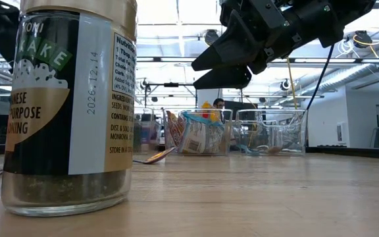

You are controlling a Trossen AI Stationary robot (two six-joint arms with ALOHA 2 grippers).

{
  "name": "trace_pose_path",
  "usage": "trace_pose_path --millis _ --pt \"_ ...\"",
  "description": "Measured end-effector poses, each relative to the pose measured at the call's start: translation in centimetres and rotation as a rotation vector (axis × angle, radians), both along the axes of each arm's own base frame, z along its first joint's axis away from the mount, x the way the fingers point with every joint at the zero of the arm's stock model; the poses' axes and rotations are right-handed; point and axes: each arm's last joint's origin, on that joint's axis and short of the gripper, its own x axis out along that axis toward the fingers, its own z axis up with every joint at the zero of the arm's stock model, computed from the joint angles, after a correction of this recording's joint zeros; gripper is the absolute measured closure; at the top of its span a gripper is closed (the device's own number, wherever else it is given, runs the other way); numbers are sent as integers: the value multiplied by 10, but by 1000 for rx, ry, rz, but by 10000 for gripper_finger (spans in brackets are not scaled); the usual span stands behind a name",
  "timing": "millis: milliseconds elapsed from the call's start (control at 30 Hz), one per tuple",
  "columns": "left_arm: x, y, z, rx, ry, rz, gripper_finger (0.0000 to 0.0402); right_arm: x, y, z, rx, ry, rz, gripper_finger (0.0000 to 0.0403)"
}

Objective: Pick & Place Food Item
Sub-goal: Put the green seasoning bottle into the left transparent bin

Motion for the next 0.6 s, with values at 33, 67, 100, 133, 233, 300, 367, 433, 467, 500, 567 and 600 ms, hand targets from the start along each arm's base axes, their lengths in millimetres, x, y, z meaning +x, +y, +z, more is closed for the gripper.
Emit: trace_pose_path --millis 33,67,100,133,233,300,367,433,467,500,567,600 --pt "0 0 0 3 2 -6 91 0 0 0 0 0 0 78" --pt "1 0 0 7 -5 -14 91 0 0 0 0 0 0 78" --pt "2 1 1 14 -18 -23 91 0 0 0 0 0 0 78" --pt "3 1 2 19 -32 -31 91 0 0 0 0 -2 0 78" --pt "9 2 5 31 -77 -74 91 0 0 0 1 -4 0 78" --pt "13 3 6 40 -88 -98 92 0 0 0 1 -4 0 78" --pt "15 4 6 38 -91 -129 91 0 0 1 1 -6 0 78" --pt "16 3 6 32 -95 -156 92 0 0 0 8 -5 -2 78" --pt "16 3 7 32 -98 -164 91 0 0 0 21 -3 -7 78" --pt "15 2 7 34 -104 -169 91 0 0 0 37 1 -15 78" --pt "13 1 10 50 -120 -180 91 0 0 0 92 6 -39 78" --pt "12 0 12 59 -129 -188 91 0 0 -1 132 12 -57 78"
